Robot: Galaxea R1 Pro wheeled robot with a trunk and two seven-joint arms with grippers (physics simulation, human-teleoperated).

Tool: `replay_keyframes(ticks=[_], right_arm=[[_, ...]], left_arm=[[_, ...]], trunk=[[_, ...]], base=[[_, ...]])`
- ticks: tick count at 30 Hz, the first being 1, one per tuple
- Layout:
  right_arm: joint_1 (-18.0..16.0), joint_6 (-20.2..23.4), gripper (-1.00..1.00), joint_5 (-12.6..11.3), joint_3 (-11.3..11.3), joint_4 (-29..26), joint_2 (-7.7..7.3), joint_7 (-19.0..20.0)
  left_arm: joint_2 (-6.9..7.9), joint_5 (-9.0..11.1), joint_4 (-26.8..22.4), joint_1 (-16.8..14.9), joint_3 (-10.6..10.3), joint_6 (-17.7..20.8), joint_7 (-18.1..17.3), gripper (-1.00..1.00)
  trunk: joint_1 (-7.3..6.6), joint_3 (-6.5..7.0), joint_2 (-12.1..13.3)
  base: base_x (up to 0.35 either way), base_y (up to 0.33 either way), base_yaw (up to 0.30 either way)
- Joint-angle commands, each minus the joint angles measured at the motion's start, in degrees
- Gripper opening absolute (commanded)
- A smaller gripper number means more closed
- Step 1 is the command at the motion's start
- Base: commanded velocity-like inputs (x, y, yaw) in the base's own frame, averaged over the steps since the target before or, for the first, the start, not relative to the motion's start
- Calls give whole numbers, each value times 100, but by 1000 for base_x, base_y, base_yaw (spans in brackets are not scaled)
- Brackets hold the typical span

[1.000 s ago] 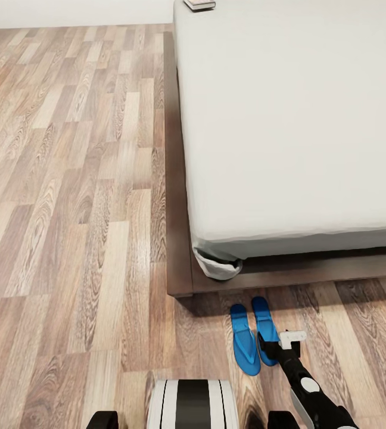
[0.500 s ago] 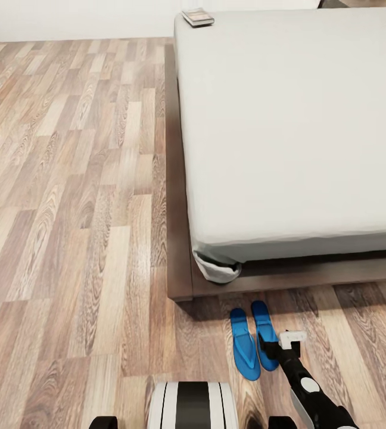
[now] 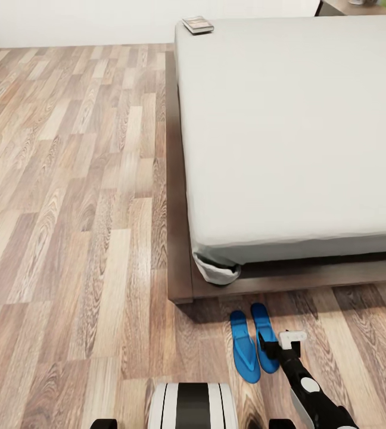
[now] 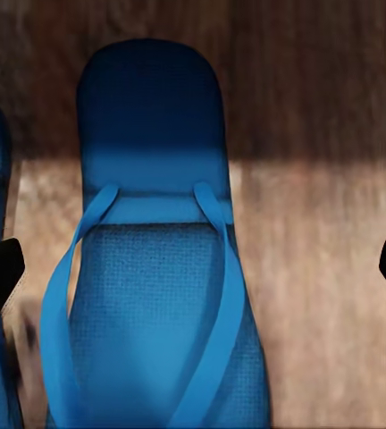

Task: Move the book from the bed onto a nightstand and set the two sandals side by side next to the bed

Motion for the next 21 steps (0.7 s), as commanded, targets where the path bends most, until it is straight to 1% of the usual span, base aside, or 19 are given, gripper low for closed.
replay_keyframes(ticks=[1, 6, 21], right_arm=[[-4, -19, 100, 52, -38, 4, 3, 20], [-12, -19, 100, 52, -37, 8, 1, 20], [-40, -19, 100, 52, -40, 96, 4, 20]], left_arm=[[1, 34, 6, -3, -50, -25, -15, 100], [1, 33, 6, -3, -50, -25, -15, 100], [1, 34, 6, -3, -50, -25, -15, 100]], trunk=[[-3, 20, 0], [-16, 131, 7], [-16, 131, 7]], base=[[0, 0, 0], [0, 0, 0], [0, 0, 0]])
